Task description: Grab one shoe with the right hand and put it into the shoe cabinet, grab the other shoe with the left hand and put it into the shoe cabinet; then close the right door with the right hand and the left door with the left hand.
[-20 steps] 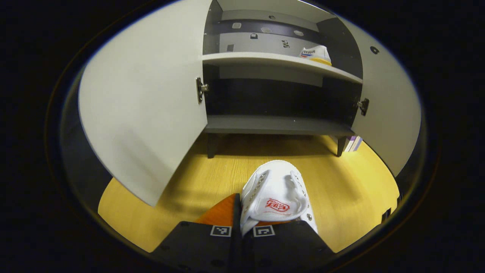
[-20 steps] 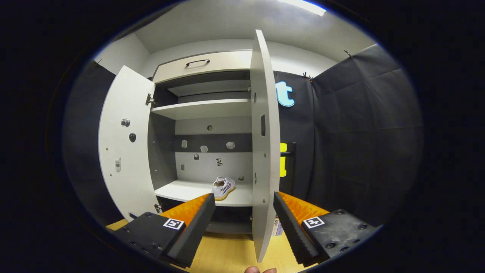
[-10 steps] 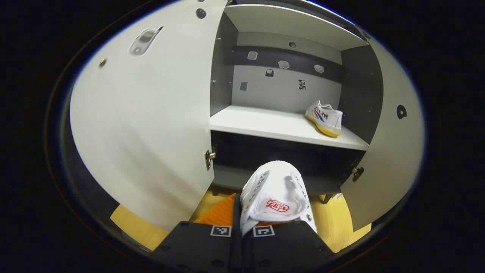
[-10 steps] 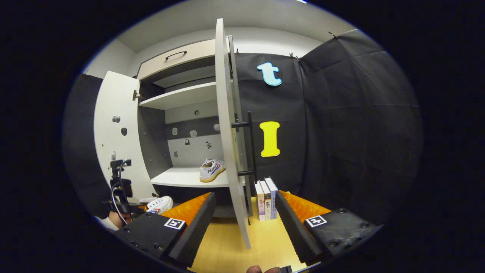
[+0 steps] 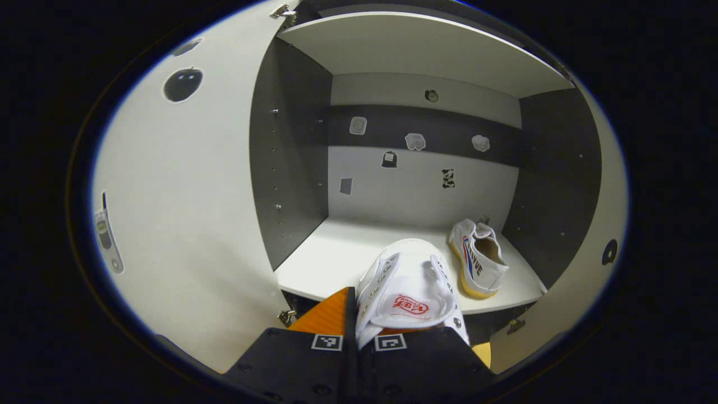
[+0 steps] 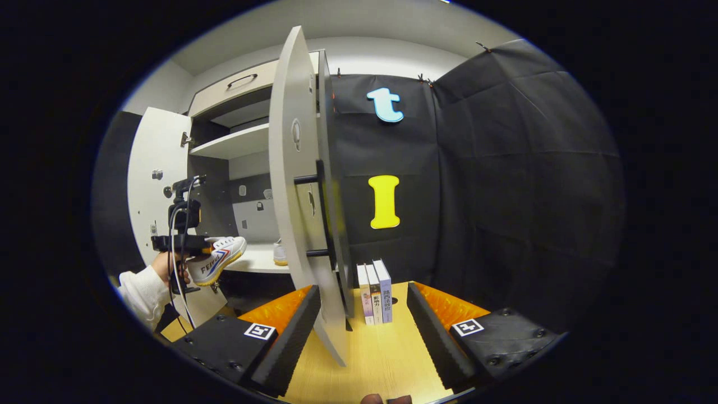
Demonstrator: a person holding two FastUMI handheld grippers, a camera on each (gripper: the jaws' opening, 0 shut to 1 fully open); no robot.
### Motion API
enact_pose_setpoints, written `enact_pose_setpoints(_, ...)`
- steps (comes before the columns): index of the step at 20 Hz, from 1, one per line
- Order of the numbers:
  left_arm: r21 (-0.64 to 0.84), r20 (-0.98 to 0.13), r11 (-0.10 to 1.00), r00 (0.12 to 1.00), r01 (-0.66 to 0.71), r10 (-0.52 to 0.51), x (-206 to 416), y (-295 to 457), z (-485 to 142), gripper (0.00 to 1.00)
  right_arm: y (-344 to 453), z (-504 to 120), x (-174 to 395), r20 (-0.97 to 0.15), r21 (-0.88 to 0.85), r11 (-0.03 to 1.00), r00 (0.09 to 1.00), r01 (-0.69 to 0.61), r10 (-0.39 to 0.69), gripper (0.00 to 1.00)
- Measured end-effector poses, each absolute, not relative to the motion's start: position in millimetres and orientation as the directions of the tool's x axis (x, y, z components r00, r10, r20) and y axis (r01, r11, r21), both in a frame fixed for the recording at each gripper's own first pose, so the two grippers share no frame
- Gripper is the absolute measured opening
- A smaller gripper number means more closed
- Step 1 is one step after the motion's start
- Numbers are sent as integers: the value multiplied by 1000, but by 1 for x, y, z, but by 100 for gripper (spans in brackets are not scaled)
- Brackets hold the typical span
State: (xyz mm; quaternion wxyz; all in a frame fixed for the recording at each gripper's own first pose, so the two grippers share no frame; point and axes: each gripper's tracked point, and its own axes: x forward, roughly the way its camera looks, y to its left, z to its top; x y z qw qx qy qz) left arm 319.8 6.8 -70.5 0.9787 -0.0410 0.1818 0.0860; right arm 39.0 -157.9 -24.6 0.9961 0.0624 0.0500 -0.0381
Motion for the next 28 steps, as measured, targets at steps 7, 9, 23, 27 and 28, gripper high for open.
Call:
enact_pose_setpoints(7, -36, -401, 974, 896, -225, 193, 417, 7, -77, 6, -180, -22, 55, -82, 101, 991, 993, 90, -82, 98)
enact_pose_setpoints(9, -32, -404, 969, 890, -245, 211, 441, 13, -82, 6, -184, -24, 58, -86, 84, 993, 993, 87, -80, 98)
enact_pose_setpoints(23, 73, -495, 962, 828, -263, 264, 503, 21, -132, 7, -212, -24, 54, -95, 58, 984, 982, 168, -162, 98)
enact_pose_setpoints(27, 69, -517, 973, 826, -221, 224, 495, 14, -130, 18, -210, -22, 50, -93, 80, 982, 982, 170, -162, 98)
enact_pose_setpoints(28, 60, -518, 975, 829, -212, 212, 491, 11, -128, 23, -208, -21, 48, -90, 86, 982, 983, 170, -162, 98)
